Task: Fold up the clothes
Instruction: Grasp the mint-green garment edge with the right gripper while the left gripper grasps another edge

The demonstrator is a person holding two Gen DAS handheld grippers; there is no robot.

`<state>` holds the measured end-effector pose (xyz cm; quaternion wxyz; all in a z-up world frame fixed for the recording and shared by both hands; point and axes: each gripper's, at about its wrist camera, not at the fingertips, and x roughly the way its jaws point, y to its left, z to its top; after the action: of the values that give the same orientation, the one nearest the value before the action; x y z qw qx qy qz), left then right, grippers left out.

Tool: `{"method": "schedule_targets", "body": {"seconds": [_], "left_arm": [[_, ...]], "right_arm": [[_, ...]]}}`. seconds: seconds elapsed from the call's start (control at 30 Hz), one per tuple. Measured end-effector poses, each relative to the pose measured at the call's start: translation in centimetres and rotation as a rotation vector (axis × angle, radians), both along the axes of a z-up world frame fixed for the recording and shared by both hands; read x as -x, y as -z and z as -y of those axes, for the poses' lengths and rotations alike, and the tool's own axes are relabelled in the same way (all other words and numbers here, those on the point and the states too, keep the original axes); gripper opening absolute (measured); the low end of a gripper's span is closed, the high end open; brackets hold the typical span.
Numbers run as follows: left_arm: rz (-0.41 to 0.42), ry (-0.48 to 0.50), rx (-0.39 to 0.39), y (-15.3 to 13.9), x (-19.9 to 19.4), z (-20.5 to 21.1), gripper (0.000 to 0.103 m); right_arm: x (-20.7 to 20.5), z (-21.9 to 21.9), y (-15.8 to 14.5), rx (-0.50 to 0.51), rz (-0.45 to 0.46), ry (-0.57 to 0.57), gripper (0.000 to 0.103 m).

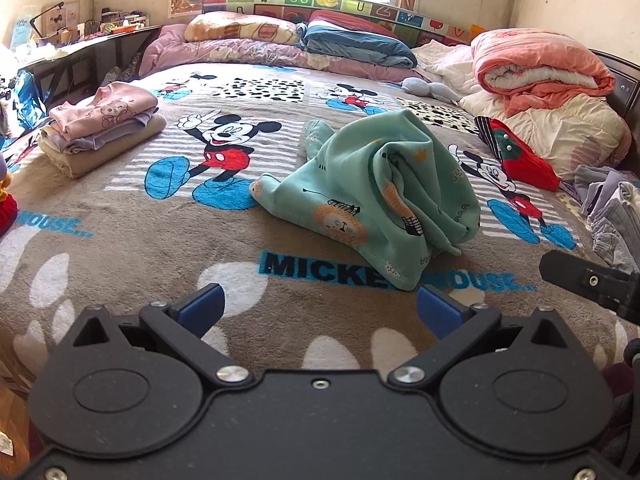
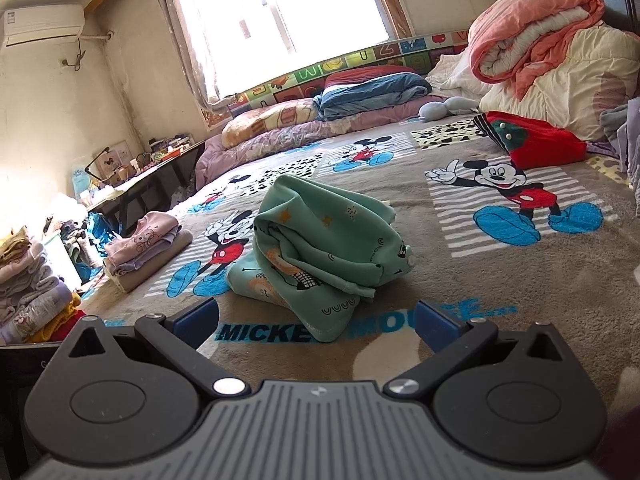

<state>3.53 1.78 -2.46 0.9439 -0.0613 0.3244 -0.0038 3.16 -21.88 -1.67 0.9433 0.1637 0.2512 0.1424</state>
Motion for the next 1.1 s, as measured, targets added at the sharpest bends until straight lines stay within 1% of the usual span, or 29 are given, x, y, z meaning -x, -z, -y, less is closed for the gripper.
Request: {"method": "schedule_targets", "body": {"seconds": [0.1,0.23,0.3,0.4,0.47,0.6,0.67,0.77,0.83,0.93,1.0,1.1], "left_arm": [[0.016,0.012,-0.004,0.5,-0.3,0.2,0.103],[0.064,0.031,-0.073,1.1,-0.6,1.0,0.103],[0.049,0.055,-0.088,1.4,-1.0,1.3,0.103],[-0.010,0.078,-0.051,1.8,-2.0,1.1,0.103],[-0.022,0.103,-0.036,2.0,-2.5,1.1,0.103],[-0.008,0.115,-0.095,2.1,-3.2,1.9,0.103],[-0.019,0.125,-0.088,2.1,-3.8,2.0,0.103],[-0.022,0.135,-0.095,1.8,-4.7,2.1,0.103],[-0.015,0.141,-0.115,1.4,-5.4,2.3,0.102],[-0.012,0.155,-0.112,0.5,-6.7,2.3,0.102],[-0.008,0.162,-0.113,-0.2,-7.7,2.4,0.102],[0.007,0.182,-0.127,-1.7,-9.5,3.0,0.102]], "right_arm": [[-1.4,0.7,1.3,-0.076,-0.024,-0.003,0.103],[-3.5,1.8,3.1,-0.187,-0.064,-0.007,0.103],[-4.6,2.3,3.9,-0.242,-0.084,-0.009,0.103],[-6.2,3.1,5.3,-0.325,-0.113,-0.013,0.103],[-7.2,3.7,6.2,-0.380,-0.133,-0.015,0.103],[-9.4,4.9,8.6,-0.528,-0.184,0.001,0.103],[-10.4,5.3,9.8,-0.592,-0.206,0.011,0.101],[-11.7,5.5,11.0,-0.636,-0.218,0.023,0.094],[-12.6,5.7,11.7,-0.676,-0.217,0.029,0.085],[-13.7,6.0,12.7,-0.732,-0.210,0.041,0.082],[-14.3,6.1,13.2,-0.748,-0.211,0.050,0.080],[-15.0,6.4,14.3,-0.796,-0.223,0.075,0.080]]}}
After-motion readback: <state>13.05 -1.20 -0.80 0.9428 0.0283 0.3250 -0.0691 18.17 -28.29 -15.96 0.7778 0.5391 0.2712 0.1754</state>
